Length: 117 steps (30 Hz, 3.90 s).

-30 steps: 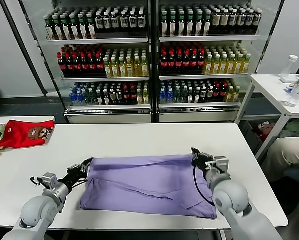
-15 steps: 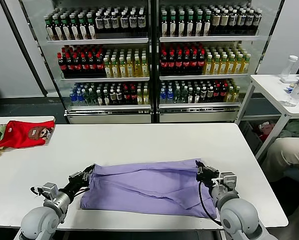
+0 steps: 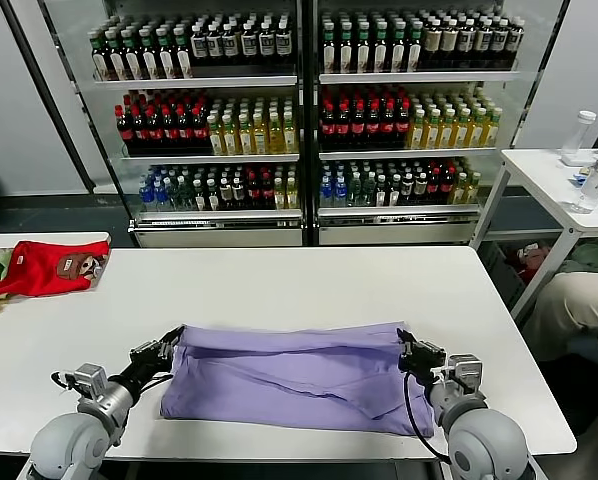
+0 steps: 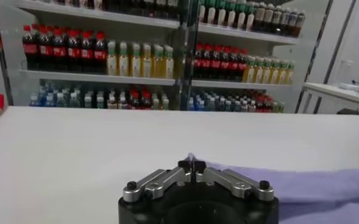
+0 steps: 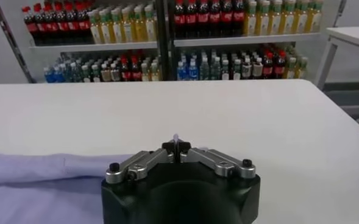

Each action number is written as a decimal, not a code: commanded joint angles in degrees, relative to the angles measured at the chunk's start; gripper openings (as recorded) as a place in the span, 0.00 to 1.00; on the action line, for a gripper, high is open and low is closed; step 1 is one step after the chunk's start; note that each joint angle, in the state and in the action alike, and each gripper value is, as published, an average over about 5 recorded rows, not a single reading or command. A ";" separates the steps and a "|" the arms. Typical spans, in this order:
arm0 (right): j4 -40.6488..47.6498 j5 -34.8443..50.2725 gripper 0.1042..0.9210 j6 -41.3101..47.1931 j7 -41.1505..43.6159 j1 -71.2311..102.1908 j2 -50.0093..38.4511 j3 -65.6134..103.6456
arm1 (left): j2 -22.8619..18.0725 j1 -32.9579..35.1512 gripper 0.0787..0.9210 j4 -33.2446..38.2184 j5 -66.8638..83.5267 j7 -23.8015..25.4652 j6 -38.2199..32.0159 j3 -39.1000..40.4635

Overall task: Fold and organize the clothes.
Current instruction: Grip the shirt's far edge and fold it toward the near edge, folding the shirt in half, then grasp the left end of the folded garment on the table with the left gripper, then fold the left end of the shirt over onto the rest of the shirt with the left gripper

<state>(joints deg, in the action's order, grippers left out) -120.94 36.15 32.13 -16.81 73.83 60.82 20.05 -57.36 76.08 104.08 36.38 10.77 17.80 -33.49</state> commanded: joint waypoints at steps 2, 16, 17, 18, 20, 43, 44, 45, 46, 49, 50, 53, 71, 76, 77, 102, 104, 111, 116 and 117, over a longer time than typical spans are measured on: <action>-0.65 -1.23 0.02 -0.20 0.35 1.97 0.27 -0.27 | 0.29 1.79 0.01 2.39 -0.09 0.20 8.06 -1.69; -2.71 -3.66 0.05 0.66 1.15 5.62 0.32 0.82 | -0.24 1.16 0.03 1.57 -5.05 -5.70 8.65 -0.88; -3.13 -4.02 0.07 0.56 1.21 6.01 0.37 1.20 | -0.36 1.02 0.04 1.37 -5.03 -6.59 7.77 -0.84; -3.62 -4.34 0.10 0.45 1.24 6.43 0.38 1.73 | -0.45 1.04 0.07 1.39 -5.01 -7.34 7.30 -0.92; -4.83 -4.83 0.16 0.26 1.25 7.46 0.26 3.09 | -0.54 1.62 0.13 2.18 -4.94 -8.27 7.14 -1.46; -13.63 -10.85 0.87 -0.83 1.15 16.37 2.30 7.24 | -6.45 2.18 0.87 7.77 1.90 -30.19 14.94 5.03; -13.53 -10.99 0.88 -0.84 1.15 16.32 2.39 7.05 | -6.47 2.11 0.88 7.63 1.89 -30.27 14.92 5.13; -13.41 -11.16 0.88 -0.84 1.14 16.26 2.47 6.84 | -6.49 2.08 0.88 7.54 1.76 -30.31 14.90 5.28; -13.29 -11.33 0.88 -0.86 1.13 16.21 2.53 6.64 | -6.53 2.07 0.88 7.47 1.54 -30.33 14.88 5.46; -13.00 -11.74 0.88 -0.88 1.08 16.14 2.68 6.20 | -6.91 2.19 0.88 7.46 0.87 -30.44 14.85 6.12; -12.96 -11.81 0.88 -0.88 1.06 16.14 2.71 6.13 | -7.09 2.26 0.88 7.59 0.77 -30.44 14.84 6.30; -12.89 -11.96 0.88 -0.86 1.04 16.16 2.74 6.01 | -7.59 2.57 0.88 8.20 0.66 -30.41 14.84 6.88; -12.06 -13.32 0.88 -0.87 0.94 16.10 3.49 4.79 | -9.97 1.98 0.30 8.25 -5.60 -31.52 14.63 10.29; -11.80 -13.96 0.88 -0.86 0.99 16.04 3.46 4.42 | -9.89 1.07 0.13 8.91 -12.91 -31.80 14.57 8.70; -11.80 -14.03 0.88 -0.86 1.00 16.02 3.43 4.38 | -9.61 0.96 0.10 9.26 -13.84 -31.82 14.74 7.73; -12.66 -14.23 0.88 -0.83 1.02 15.99 2.68 5.48 | -2.99 6.57 0.03 23.94 -1.21 -23.33 15.67 -6.66; -12.86 -14.23 0.88 -0.80 1.01 16.03 2.69 5.70 | -4.55 6.80 0.03 27.80 3.71 -22.09 15.71 -1.87; -13.04 -14.51 0.88 -0.77 0.94 16.43 3.11 6.27 | -10.26 1.11 0.03 26.37 6.18 -22.90 15.63 12.40; -13.06 -14.87 0.88 -0.78 0.94 16.83 3.58 6.54 | -12.76 -3.60 0.03 20.91 6.08 -24.73 15.60 15.72; -13.02 -14.98 0.88 -0.78 0.94 16.86 3.70 6.52 | -13.10 -4.05 0.03 20.27 5.89 -25.07 15.60 16.24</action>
<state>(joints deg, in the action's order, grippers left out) -133.92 21.35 31.34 -15.85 90.57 64.31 26.39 -64.99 78.81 126.18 35.31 -13.66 33.48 -29.68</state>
